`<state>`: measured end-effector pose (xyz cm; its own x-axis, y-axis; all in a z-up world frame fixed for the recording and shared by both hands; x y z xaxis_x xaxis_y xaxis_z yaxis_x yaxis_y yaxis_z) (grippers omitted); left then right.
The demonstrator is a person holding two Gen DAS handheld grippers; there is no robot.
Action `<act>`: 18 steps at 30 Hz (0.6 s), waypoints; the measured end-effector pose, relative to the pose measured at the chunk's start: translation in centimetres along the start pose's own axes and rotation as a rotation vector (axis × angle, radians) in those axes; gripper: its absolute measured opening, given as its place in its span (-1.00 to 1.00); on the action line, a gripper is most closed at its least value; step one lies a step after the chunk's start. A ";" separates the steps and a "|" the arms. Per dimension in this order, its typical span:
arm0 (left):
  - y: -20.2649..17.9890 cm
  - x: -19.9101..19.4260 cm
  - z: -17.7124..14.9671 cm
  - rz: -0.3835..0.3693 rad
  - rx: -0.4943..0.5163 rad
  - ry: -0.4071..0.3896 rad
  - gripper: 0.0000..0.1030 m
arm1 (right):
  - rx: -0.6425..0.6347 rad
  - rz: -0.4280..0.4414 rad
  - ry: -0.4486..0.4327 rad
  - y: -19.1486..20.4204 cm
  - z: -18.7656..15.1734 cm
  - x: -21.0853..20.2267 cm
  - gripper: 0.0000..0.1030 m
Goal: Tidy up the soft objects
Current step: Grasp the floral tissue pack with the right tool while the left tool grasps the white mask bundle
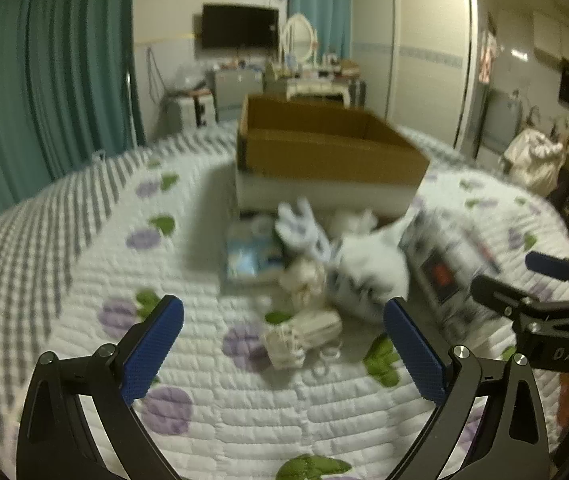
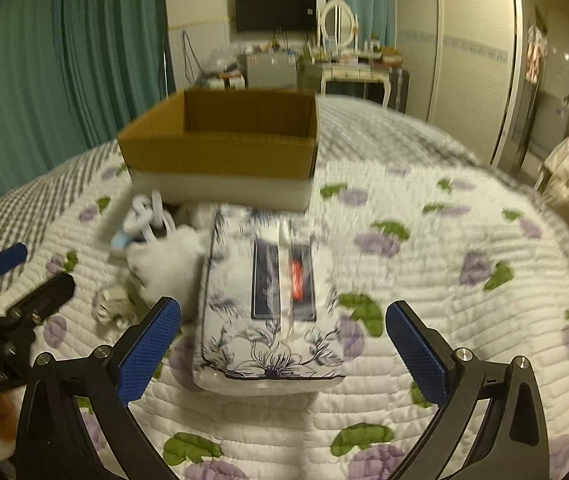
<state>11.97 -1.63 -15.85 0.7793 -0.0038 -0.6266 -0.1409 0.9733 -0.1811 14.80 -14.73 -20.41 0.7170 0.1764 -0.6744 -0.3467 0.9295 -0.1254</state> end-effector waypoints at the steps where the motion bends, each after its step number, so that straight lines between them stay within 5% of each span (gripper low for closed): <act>1: 0.0 0.7 -0.5 -0.002 0.000 0.021 0.96 | 0.003 0.008 0.018 0.1 -0.4 0.7 1.00; 8: 0.4 4.3 -2.6 -0.025 -0.045 0.134 0.81 | 0.017 0.036 0.087 0.4 -2.0 3.9 0.90; 11: 0.2 5.3 -3.0 -0.040 -0.051 0.162 0.50 | 0.037 0.067 0.085 0.6 -1.9 4.4 0.64; 14: 0.0 5.9 -3.5 -0.063 -0.060 0.192 0.18 | 0.026 0.050 0.080 1.0 -1.8 4.1 0.62; 18: -0.3 5.2 -3.8 -0.065 -0.053 0.195 0.10 | 0.015 0.039 0.068 1.2 -1.8 3.6 0.60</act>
<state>13.70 -2.78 -21.96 0.6556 -0.1153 -0.7463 -0.1303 0.9562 -0.2621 15.90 -13.57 -24.27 0.6600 0.1906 -0.7266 -0.3639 0.9273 -0.0873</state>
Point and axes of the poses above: each gripper's, at about its wrist camera, not at the fingertips, and x roughly the way its jaws point, y to its left, z to its top, the point moved 9 cm from there along x, roughly the way its jaws point, and after that the axes turned 12 degrees about -x, right-handed, at the moved point
